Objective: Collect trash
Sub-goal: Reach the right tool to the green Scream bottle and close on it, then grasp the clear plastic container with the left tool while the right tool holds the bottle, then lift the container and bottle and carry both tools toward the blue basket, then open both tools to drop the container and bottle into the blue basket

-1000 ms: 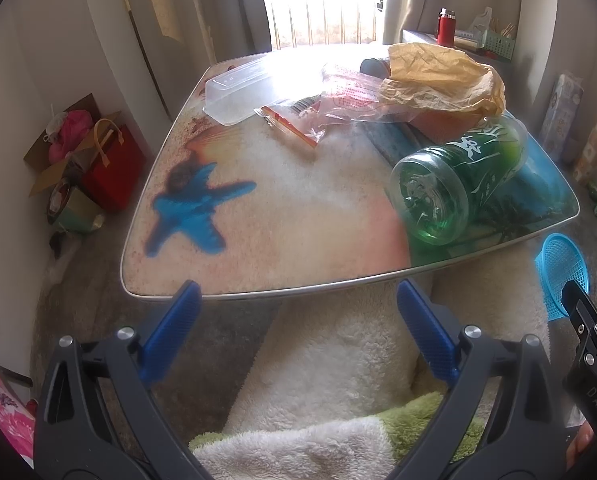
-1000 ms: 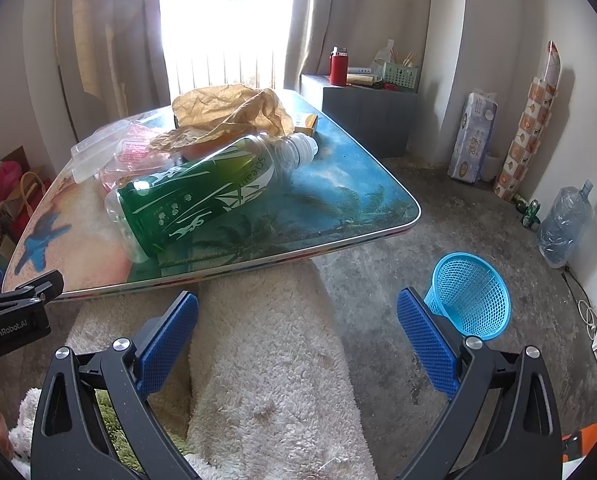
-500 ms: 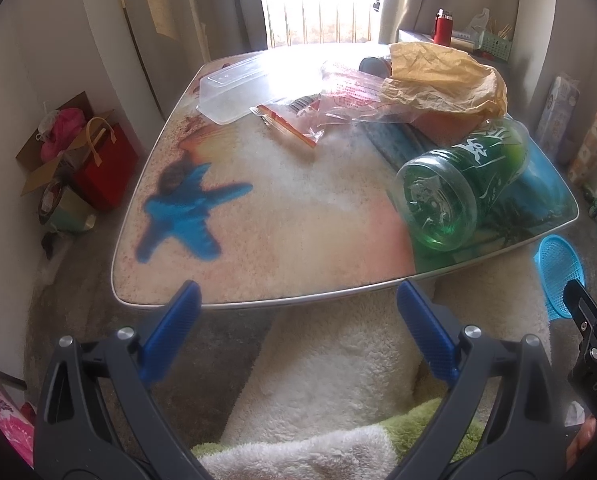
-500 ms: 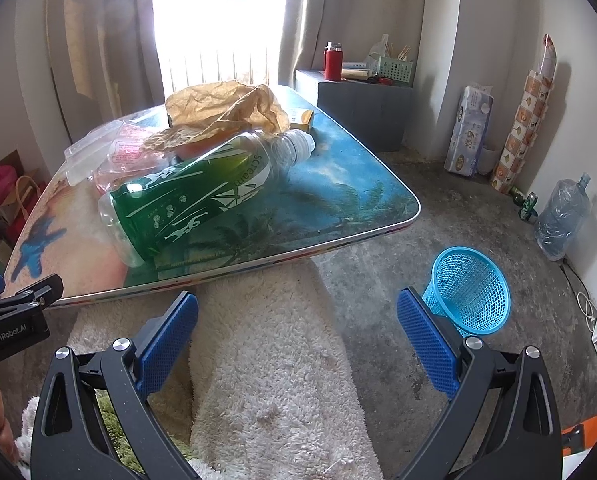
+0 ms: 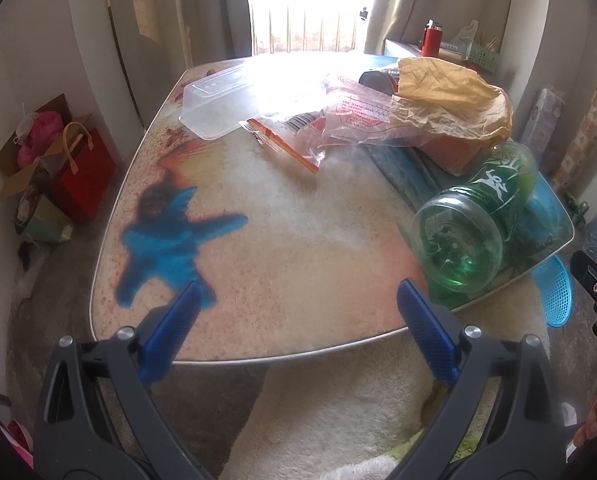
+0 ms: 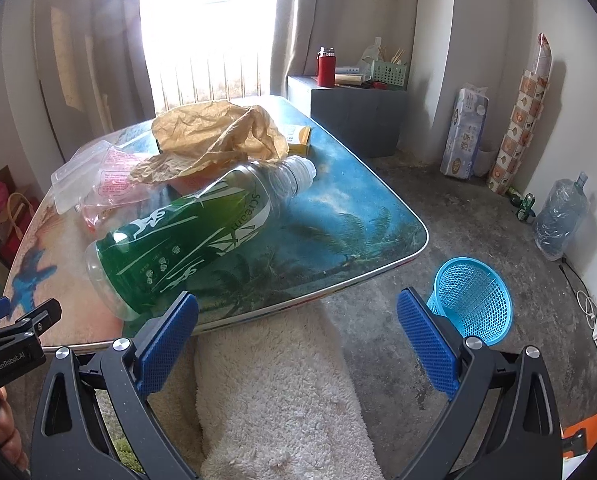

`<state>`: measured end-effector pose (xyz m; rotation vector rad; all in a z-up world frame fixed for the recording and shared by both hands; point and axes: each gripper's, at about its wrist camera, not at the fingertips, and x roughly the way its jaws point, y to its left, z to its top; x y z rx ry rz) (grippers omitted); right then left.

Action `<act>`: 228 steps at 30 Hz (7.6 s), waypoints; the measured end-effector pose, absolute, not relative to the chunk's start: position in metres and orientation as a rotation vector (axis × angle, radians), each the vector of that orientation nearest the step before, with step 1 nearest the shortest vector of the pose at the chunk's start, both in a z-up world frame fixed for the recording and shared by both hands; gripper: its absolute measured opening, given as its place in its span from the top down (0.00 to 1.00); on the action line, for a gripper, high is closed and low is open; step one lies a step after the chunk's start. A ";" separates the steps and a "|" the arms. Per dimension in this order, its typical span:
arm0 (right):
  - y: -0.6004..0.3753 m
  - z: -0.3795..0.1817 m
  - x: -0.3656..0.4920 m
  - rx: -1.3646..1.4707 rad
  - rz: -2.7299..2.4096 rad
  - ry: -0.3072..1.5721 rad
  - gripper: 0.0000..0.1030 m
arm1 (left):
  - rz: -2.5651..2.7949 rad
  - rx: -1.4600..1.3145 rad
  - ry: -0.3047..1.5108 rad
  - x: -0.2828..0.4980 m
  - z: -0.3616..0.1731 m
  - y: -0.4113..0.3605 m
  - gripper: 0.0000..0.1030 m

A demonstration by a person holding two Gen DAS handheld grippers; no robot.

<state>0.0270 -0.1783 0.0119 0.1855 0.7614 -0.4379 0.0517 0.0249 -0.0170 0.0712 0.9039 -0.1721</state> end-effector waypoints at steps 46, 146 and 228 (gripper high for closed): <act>-0.254 -0.041 0.105 0.976 -0.178 0.962 0.38 | -0.416 -0.127 0.803 0.139 0.013 0.075 0.08; -0.293 -0.028 0.087 0.972 -0.128 0.962 0.41 | -0.386 -0.236 0.867 0.195 0.035 0.152 0.22; -0.674 -0.239 -0.140 1.277 -0.745 0.825 0.40 | -1.111 0.360 1.209 0.094 -0.139 -0.558 0.19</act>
